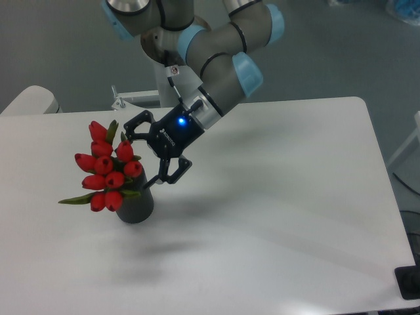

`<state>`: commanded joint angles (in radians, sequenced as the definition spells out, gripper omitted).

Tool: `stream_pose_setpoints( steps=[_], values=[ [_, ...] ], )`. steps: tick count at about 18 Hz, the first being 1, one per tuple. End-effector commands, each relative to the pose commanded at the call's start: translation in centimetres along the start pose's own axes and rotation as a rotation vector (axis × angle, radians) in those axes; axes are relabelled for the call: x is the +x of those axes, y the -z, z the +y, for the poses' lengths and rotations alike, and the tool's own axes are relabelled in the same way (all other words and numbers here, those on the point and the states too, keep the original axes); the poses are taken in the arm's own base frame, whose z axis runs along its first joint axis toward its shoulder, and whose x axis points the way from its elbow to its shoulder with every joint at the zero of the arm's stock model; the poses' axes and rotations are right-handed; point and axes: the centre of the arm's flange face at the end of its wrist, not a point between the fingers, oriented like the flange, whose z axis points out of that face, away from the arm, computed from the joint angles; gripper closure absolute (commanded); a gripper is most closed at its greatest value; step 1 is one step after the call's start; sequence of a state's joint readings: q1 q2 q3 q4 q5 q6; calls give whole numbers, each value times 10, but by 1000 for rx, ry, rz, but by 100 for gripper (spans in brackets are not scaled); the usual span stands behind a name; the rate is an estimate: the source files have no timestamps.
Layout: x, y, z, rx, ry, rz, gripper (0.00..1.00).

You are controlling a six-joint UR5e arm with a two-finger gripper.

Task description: Insert the flowers into the vase

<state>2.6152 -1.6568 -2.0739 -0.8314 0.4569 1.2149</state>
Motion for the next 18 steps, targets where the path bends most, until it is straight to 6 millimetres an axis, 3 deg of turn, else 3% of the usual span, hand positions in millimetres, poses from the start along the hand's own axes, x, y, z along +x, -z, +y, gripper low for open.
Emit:
stream_pose_setpoints(
  steps=[11, 15, 18],
  values=[
    [-32, 42, 15, -100, -22, -129, 0],
    [-53, 64, -10, -186, -72, -208, 0],
    [-70, 97, -32, -203, -110, -288, 0]
  ],
)
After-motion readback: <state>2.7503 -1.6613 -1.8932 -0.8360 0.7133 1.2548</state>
